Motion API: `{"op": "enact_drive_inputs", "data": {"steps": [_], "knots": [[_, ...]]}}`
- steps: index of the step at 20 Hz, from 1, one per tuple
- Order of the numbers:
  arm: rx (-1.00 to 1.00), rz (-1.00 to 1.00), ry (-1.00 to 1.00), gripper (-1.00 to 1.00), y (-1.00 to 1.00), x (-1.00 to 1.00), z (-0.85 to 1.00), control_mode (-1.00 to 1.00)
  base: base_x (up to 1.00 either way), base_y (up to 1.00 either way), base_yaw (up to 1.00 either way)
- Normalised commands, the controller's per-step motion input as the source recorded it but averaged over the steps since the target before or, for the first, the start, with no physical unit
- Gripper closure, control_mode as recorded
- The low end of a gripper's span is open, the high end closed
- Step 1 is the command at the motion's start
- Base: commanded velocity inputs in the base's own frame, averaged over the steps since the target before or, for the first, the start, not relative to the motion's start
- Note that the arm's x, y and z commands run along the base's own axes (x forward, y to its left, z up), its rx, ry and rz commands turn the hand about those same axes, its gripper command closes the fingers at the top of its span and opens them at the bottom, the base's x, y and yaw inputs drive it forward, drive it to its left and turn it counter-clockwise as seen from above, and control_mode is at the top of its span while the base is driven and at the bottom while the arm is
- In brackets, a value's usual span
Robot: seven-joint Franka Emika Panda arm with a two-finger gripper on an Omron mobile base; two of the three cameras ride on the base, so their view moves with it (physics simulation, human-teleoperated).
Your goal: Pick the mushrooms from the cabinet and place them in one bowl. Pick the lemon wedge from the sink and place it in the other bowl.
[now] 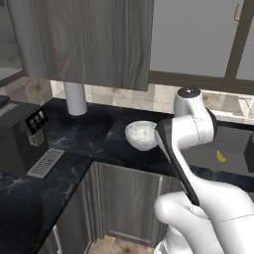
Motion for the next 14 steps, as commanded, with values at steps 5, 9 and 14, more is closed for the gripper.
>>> {"op": "enact_drive_inputs", "data": {"steps": [5, 9, 14], "knots": [[0.00, 0.00, 0.00, 1.00, 0.00, 0.00, 0.00, 1.00, 0.04, -0.21, 0.00], [0.00, 0.00, 0.00, 1.00, 0.00, 0.00, 0.00, 1.00, -0.02, -0.03, -0.01], [0.00, 0.00, 0.00, 1.00, 0.00, 0.00, 0.00, 1.00, 0.10, -0.19, 0.00]]}}
